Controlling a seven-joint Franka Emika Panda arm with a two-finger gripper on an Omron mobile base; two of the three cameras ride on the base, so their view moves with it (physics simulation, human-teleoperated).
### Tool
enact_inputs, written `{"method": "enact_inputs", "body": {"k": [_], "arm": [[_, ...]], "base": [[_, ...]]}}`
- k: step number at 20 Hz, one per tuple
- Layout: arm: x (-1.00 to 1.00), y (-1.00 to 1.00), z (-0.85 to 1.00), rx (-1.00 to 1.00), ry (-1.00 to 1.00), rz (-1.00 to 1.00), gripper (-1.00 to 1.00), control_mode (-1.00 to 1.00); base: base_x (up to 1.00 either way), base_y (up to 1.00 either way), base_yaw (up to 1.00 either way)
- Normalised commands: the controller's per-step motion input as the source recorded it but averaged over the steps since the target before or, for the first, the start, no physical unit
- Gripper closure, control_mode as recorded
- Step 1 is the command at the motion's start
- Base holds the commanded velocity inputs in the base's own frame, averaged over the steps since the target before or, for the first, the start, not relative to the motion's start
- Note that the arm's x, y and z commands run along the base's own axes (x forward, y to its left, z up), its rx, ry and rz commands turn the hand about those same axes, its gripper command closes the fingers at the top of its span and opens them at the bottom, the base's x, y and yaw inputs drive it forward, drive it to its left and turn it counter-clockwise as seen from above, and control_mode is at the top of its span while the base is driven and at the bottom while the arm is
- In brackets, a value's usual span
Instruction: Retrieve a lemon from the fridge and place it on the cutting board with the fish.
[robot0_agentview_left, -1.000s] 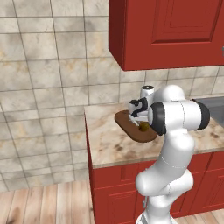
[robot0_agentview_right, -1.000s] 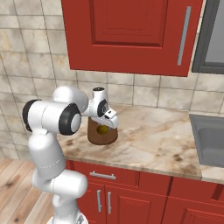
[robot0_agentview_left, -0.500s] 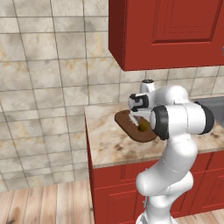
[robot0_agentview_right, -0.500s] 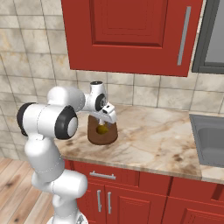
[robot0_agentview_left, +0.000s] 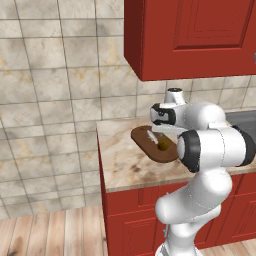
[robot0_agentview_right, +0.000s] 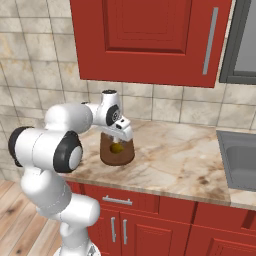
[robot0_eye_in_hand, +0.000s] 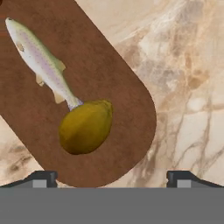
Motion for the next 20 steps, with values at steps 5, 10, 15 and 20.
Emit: {"method": "enact_inputs", "body": {"k": [5, 10, 15, 20], "arm": [[-0.83, 0.03, 0.1, -0.01, -0.1, 0.16, -1.0, -1.0], [-0.66, 0.12, 0.26, -0.01, -0.1, 0.22, -1.0, -1.0], [-0.47, 0.28, 0.71, 0.0, -0.15, 0.22, -1.0, -1.0], [-0.26, 0.39, 0.88, 0.0, -0.09, 0.14, -1.0, -1.0]], "base": [[0.0, 0.0, 0.0], [0.0, 0.0, 0.0], [0.0, 0.0, 0.0], [0.0, 0.0, 0.0]]}}
